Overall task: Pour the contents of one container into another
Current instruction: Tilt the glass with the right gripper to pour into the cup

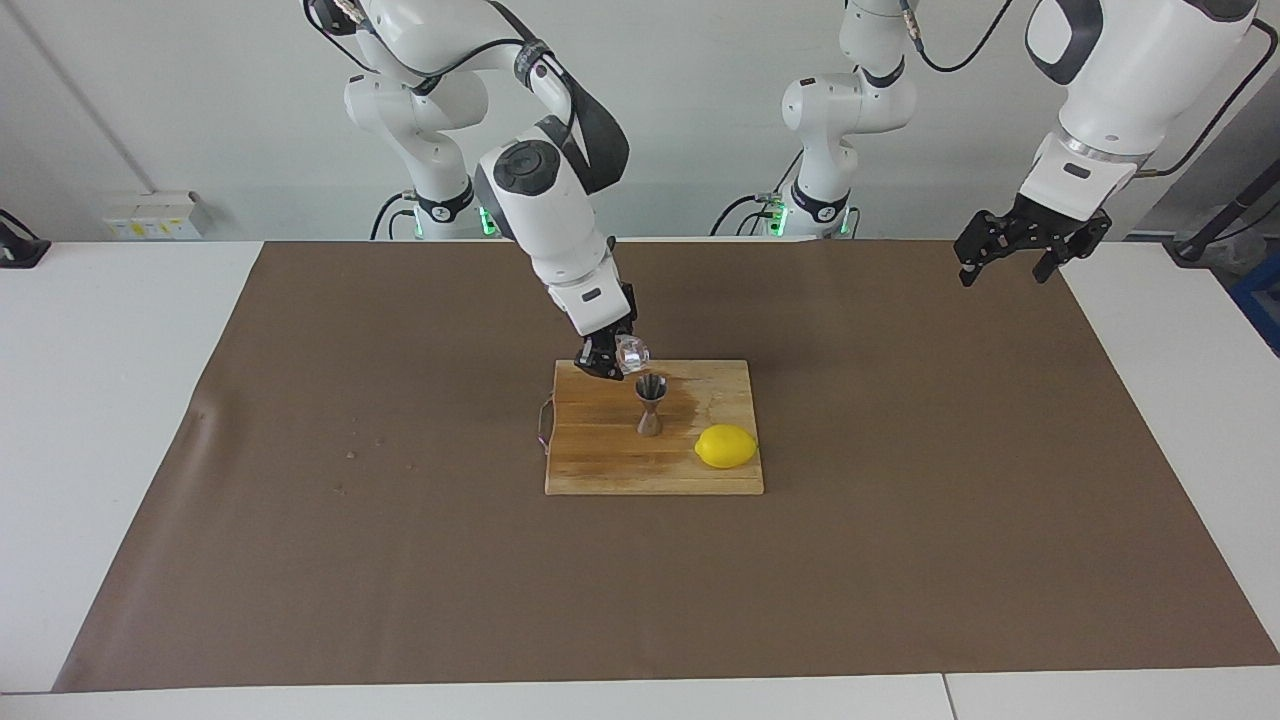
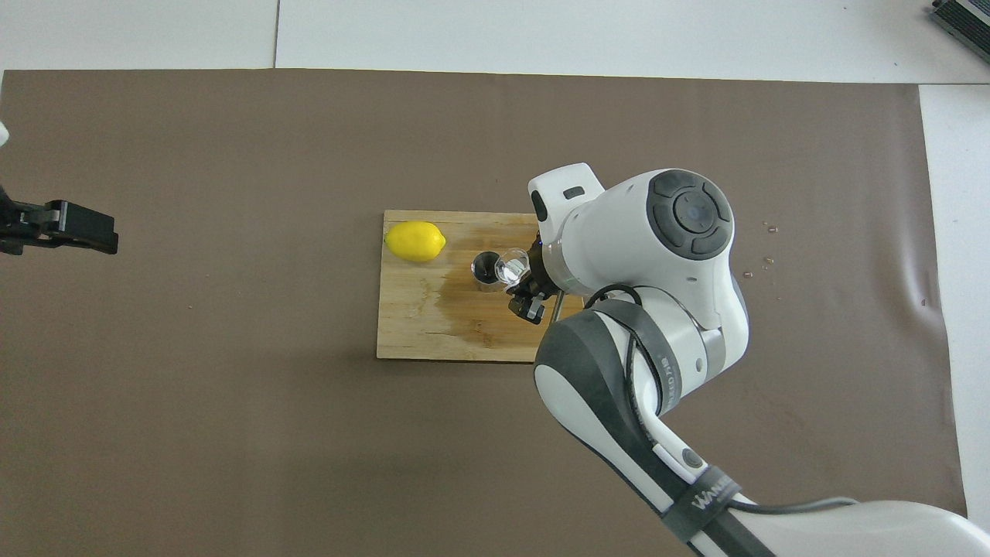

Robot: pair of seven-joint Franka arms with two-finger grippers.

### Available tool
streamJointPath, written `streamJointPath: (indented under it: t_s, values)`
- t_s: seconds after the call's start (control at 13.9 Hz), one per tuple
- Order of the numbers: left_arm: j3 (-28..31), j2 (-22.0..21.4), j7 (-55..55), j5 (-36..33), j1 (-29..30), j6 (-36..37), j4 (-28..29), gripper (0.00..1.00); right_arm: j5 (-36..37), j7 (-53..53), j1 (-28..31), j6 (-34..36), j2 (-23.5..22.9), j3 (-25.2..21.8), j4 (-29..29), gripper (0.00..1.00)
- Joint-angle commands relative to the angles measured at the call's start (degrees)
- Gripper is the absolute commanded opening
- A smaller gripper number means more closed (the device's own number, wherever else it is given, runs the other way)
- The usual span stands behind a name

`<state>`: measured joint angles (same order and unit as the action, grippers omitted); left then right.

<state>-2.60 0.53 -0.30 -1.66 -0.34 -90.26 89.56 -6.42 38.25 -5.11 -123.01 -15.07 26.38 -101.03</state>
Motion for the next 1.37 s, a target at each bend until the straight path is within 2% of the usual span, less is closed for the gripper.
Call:
streamJointPath:
  t_s: [0.0,0.29,0.51,1.08,1.3]
  values:
    - [-0.12,-1.32,-0.49,0.17,0.34,0.44,1.06,1.00,2.55,-3.87,0.37,2.69,-1.45,0.95,3.21,0.00]
    - [-0.12,-1.32,-0.49,0.17,0.34,0.44,1.06,1.00,3.60,-7.65,0.37,3.91,-1.98,0.95,4.35,0.00]
    - [-0.12,-1.32,-0.49,0.17,0.34,0.44,1.06,1.00,8.42,-13.10,-0.86,8.30,-6.10,1.39,10.14,0.00]
    - [-0.12,-1.32,-0.49,0.17,0.34,0.44,1.06,1.00,11.06,-16.89,-1.21,12.00,-6.55,2.44,10.68,0.00]
    - [-0.12,-1.32,-0.49,0.17,0.34,0.44,1.06,1.00,11.87,-18.29,-1.57,13.76,-8.30,2.97,13.40,0.00]
